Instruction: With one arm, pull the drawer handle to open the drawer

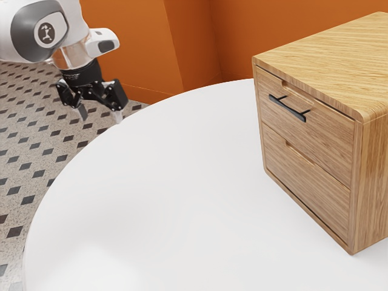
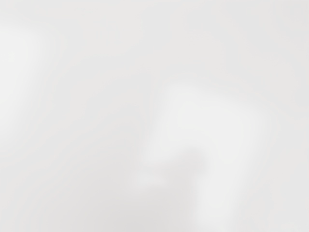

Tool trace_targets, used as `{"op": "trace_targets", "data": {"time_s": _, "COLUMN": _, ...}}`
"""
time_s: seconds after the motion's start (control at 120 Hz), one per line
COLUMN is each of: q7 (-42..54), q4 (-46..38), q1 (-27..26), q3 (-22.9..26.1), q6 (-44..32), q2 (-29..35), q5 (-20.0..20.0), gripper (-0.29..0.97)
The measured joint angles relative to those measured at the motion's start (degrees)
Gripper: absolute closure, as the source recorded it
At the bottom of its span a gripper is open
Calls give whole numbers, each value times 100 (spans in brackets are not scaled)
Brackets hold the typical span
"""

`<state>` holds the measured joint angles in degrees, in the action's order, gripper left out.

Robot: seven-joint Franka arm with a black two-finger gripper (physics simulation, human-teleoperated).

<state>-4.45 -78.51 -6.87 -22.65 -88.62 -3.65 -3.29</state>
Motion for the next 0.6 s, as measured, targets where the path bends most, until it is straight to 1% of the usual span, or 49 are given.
{"op": "trace_targets", "data": {"time_s": 0.1, "q7": -33, "q4": 2, "q1": 89, "q3": 14, "q6": 1, "q2": 4, "q5": -24, "gripper": 0}}
{"op": "trace_targets", "data": {"time_s": 0.158, "q7": -48, "q4": 90, "q1": 98, "q3": -57, "q6": 1, "q2": 15, "q5": 57, "gripper": 0}}
{"op": "trace_targets", "data": {"time_s": 0.242, "q7": -29, "q4": 618, "q1": 636, "q3": -80, "q6": 19, "q2": -362, "q5": 338, "gripper": 0}}
{"op": "trace_targets", "data": {"time_s": 0.275, "q7": -12, "q4": 727, "q1": 849, "q3": -85, "q6": 34, "q2": -421, "q5": 433, "gripper": 0}}
{"op": "trace_targets", "data": {"time_s": 0.308, "q7": 6, "q4": 935, "q1": 931, "q3": -82, "q6": 62, "q2": -375, "q5": 441, "gripper": 0}}
{"op": "trace_targets", "data": {"time_s": 0.342, "q7": 32, "q4": 1087, "q1": 862, "q3": -88, "q6": 90, "q2": -281, "q5": 425, "gripper": 0}}
{"op": "trace_targets", "data": {"time_s": 0.425, "q7": 142, "q4": 1229, "q1": 449, "q3": -84, "q6": 170, "q2": 15, "q5": 402, "gripper": 0}}
{"op": "trace_targets", "data": {"time_s": 0.517, "q7": 274, "q4": 1259, "q1": 93, "q3": -72, "q6": 240, "q2": 82, "q5": 387, "gripper": 0}}
{"op": "trace_targets", "data": {"time_s": 0.6, "q7": 393, "q4": 1249, "q1": -74, "q3": -116, "q6": 286, "q2": 93, "q5": 384, "gripper": 0}}
